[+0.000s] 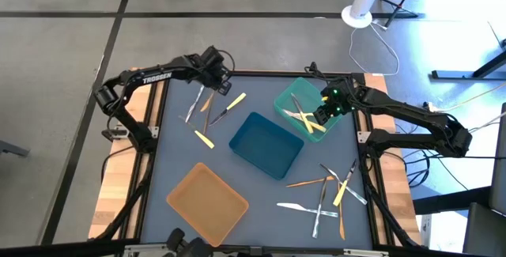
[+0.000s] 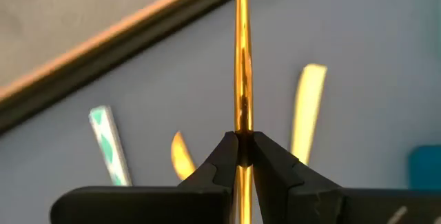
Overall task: Sort silverware by color (type)
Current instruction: Put the right gold knife into the dark blue bin
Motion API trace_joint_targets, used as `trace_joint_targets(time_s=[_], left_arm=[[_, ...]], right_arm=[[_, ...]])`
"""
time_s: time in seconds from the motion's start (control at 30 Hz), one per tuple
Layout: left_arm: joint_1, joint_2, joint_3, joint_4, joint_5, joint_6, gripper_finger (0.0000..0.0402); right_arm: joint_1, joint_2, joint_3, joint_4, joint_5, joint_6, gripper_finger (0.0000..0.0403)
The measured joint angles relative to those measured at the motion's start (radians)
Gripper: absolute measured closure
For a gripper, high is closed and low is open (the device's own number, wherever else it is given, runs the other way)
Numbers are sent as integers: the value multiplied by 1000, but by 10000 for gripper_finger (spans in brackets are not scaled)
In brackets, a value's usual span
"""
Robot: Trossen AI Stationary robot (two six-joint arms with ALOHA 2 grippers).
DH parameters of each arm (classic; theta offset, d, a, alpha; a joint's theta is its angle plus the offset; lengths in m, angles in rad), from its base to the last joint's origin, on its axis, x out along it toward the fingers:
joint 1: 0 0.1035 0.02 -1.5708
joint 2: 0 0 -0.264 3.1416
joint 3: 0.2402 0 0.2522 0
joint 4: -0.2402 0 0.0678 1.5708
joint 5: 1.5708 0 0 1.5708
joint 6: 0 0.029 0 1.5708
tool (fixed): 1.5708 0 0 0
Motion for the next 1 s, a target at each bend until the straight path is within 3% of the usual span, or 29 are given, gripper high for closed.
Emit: trace_joint_targets(time_s=[0.3, 1.0], left_arm=[[-97, -1, 96, 31, 0, 48, 379], [-414, -2, 102, 285, 0, 181, 379]], right_arm=[[0, 0, 0, 0, 0, 0, 198], [0, 0, 0, 0, 0, 0, 198]])
